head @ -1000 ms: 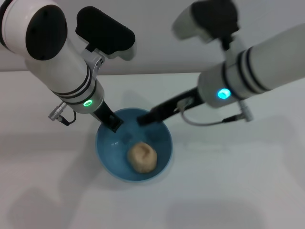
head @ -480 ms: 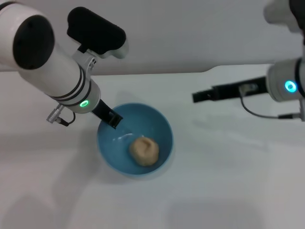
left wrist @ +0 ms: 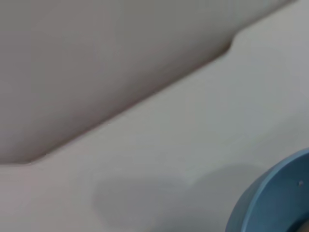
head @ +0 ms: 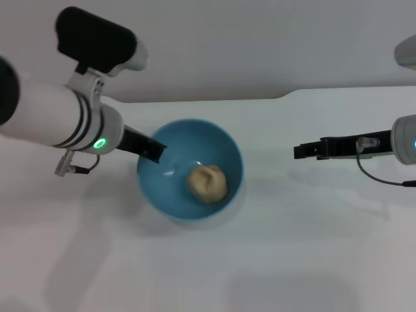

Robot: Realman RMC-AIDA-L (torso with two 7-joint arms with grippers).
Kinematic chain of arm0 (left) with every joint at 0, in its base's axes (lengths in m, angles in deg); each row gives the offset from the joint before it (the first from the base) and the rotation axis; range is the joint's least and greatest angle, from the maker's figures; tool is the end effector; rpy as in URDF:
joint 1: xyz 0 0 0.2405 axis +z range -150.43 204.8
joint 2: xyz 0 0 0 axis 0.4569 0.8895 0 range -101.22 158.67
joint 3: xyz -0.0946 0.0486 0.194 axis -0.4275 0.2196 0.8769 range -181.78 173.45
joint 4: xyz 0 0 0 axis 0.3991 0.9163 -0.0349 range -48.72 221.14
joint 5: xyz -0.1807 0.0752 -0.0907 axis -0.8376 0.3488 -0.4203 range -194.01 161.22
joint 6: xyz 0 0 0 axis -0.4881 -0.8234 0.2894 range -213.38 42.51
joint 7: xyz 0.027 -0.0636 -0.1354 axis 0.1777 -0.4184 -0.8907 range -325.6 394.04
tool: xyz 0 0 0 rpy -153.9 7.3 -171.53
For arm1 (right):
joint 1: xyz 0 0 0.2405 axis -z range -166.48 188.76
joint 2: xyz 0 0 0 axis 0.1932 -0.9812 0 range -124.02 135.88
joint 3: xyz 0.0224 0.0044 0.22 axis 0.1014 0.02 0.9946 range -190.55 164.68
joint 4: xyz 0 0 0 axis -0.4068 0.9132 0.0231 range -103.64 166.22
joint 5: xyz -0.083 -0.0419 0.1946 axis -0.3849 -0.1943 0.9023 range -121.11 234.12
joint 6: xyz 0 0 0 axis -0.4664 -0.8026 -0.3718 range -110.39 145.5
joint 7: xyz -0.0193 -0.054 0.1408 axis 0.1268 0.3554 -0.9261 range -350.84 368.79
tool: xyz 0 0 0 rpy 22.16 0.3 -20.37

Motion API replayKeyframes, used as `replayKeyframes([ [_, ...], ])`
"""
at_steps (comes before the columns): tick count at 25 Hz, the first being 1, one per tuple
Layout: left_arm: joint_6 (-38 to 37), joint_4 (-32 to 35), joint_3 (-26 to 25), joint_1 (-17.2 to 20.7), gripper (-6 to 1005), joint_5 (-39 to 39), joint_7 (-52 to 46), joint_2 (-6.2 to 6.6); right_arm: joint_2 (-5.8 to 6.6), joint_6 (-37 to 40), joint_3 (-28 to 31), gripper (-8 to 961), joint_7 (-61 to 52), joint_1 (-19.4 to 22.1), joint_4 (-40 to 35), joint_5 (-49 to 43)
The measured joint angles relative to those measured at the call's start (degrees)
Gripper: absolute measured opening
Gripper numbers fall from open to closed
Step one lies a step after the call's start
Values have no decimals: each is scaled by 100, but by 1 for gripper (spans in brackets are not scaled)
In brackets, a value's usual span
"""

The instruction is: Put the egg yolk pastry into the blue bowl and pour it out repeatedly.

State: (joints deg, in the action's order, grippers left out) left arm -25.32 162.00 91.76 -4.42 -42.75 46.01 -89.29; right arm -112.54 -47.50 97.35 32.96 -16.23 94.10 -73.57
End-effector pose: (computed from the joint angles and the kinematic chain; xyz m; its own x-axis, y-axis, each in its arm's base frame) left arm -0.1435 0.3773 -0.0253 0.7523 0.6533 0.0851 0.5509 -0.5529 -0.6251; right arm 0.2162 0.3731 0.0130 0.3566 -0.8506 -0.3864 -0.9239 -0.2596 -0.2811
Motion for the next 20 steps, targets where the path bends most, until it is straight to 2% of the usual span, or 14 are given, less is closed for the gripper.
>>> replayKeyframes([
  [3,-780,277,92,573,-1,-39,91,-5,1,22,39,522,2,9,-12,-14],
  [8,-2706,531,736,1553,0,-157,247,13,7,36,167,522,129,-27,-103,-10],
  [10,-3205,565,956,1799,0,-148,274,14,7,37,197,522,150,-72,-171,-2],
  [15,-3890,666,1316,2247,0,-112,365,35,9,65,270,522,163,-120,-251,-21],
  [20,-5207,833,1729,3011,0,-109,813,39,11,154,517,522,244,-97,-348,-22],
])
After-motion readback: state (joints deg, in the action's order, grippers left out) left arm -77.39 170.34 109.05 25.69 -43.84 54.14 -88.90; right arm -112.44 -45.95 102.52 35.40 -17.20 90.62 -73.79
